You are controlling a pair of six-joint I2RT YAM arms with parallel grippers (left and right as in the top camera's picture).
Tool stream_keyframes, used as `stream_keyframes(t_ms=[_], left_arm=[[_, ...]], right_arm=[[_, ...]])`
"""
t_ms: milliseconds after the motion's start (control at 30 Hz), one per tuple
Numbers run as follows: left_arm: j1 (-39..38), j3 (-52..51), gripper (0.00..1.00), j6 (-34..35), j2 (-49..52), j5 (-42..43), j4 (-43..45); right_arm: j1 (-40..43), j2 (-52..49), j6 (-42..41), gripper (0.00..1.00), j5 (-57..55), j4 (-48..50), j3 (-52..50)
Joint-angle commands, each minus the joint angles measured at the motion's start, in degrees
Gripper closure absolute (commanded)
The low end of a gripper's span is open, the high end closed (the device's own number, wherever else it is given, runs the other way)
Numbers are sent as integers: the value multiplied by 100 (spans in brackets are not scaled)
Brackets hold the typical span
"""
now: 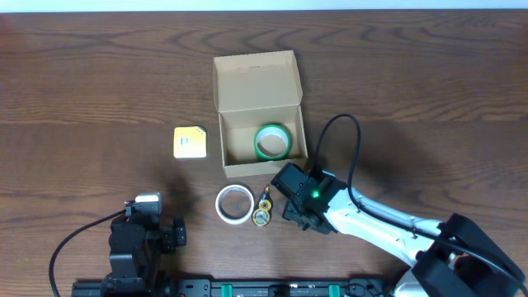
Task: Pack container
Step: 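Move the right gripper to the yellow highlighter and grasp it, then carry the highlighter into the box and release it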
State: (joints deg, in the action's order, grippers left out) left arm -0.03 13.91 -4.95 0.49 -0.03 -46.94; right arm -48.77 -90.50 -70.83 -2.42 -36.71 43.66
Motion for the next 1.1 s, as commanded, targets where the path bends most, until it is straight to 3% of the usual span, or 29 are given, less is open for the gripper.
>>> stream_keyframes(t_ms=[0, 133, 300, 700, 867, 1067], left_arm=[[0, -68, 5, -129, -28, -188, -407], [0, -68, 4, -129, -28, -188, -404], [0, -68, 5, -129, -28, -188, -407], [0, -70, 5, -129, -28, -188, -407], [0, -68, 4, -129, -28, -188, -404], [0, -68, 5, -129, -28, -188, -407]], right_arm=[[-81, -92, -26, 59, -52, 13, -33], [-81, -90, 74, 87, -52, 9, -31], [-81, -70, 125, 98, -11, -238, 90], [-81, 1967, 216, 99, -321, -1727, 402], [-81, 2498, 1403, 99, -938, -1945, 1252], [214, 1355, 3436, 99, -1453, -1303, 2503]])
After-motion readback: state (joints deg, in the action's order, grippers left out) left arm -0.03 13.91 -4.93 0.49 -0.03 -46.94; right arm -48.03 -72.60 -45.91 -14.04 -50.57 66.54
